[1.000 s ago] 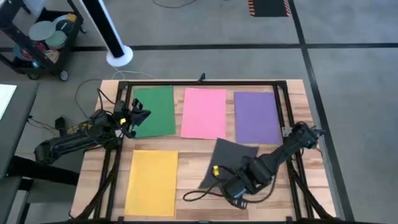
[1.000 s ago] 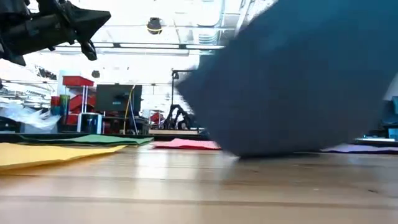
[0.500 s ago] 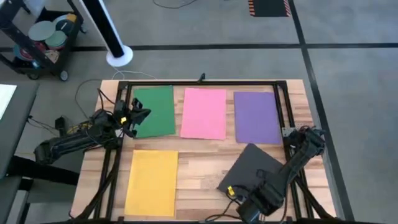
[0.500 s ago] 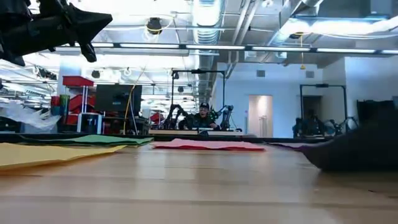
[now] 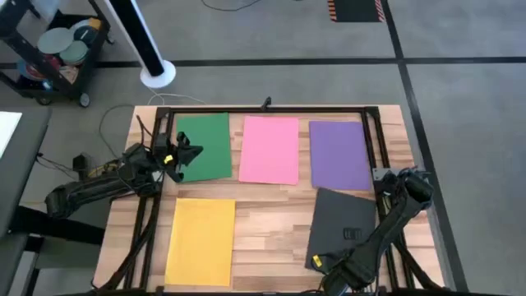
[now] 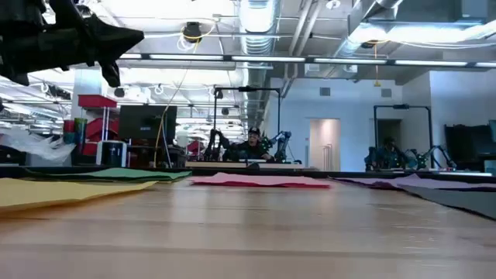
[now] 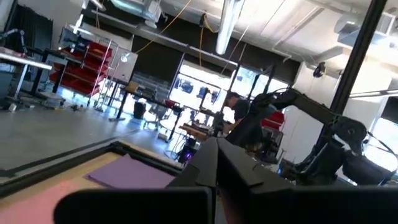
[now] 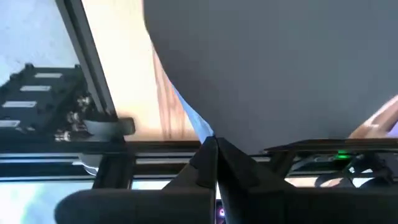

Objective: Organize paper
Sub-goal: Put the black paper to the bottom right of the table

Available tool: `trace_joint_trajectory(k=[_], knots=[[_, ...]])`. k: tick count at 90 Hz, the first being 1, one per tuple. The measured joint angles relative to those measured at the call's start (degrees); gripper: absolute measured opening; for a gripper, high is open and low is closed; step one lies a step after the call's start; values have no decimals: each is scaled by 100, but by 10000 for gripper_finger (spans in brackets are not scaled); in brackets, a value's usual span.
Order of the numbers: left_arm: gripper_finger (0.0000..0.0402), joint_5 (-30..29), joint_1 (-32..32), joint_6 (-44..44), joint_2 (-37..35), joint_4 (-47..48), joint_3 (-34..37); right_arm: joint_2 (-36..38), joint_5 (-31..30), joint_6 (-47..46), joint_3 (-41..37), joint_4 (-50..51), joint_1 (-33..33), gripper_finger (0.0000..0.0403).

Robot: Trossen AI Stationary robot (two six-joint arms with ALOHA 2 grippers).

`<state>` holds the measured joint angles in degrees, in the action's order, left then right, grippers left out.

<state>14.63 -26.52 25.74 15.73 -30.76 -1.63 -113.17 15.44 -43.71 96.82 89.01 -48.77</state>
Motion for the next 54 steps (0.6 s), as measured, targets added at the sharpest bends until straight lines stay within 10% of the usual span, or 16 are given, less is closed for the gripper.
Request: trace_joint_trajectory(k=[54], knots=[[0, -286, 0, -251, 0, 358, 4, -56, 237, -189, -173, -874, -658, 0]])
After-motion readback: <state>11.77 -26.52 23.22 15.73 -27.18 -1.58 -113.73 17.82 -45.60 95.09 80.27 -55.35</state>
